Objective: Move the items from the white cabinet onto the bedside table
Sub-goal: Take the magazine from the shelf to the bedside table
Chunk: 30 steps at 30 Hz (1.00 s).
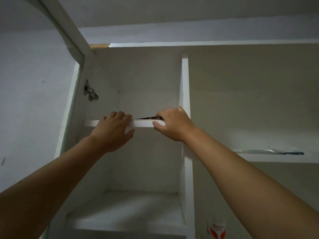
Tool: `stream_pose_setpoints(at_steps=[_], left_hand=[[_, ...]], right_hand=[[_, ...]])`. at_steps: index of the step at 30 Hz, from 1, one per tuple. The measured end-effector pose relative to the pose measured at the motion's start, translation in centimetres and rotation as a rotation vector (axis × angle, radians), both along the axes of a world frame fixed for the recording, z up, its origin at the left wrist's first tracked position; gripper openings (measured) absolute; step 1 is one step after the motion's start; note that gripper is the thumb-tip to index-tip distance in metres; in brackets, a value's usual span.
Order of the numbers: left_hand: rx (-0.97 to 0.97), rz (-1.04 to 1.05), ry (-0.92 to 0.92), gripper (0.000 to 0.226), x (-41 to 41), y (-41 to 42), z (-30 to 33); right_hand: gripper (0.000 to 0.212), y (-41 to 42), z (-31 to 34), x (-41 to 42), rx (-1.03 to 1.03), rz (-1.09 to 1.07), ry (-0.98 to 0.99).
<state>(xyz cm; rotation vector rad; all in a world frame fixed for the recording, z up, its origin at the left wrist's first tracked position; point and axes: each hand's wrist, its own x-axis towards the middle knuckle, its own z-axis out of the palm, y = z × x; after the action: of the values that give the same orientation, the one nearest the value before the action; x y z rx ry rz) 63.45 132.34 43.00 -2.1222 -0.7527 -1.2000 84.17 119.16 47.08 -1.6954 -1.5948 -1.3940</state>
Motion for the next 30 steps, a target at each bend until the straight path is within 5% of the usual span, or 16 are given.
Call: stream_pose_setpoints(at_steps=[13, 30], left_hand=[[0.178, -0.077, -0.237, 0.04, 2.7, 2.7, -1.6], [0.256, -0.002, -0.317, 0.013, 0.8, 0.2, -2.2]], right_hand=[[0.047, 1.3, -0.8, 1.0, 0.117, -0.052, -0.078], [0.028, -0.3, -3.0, -0.1, 0.207, 0.191, 0.029]])
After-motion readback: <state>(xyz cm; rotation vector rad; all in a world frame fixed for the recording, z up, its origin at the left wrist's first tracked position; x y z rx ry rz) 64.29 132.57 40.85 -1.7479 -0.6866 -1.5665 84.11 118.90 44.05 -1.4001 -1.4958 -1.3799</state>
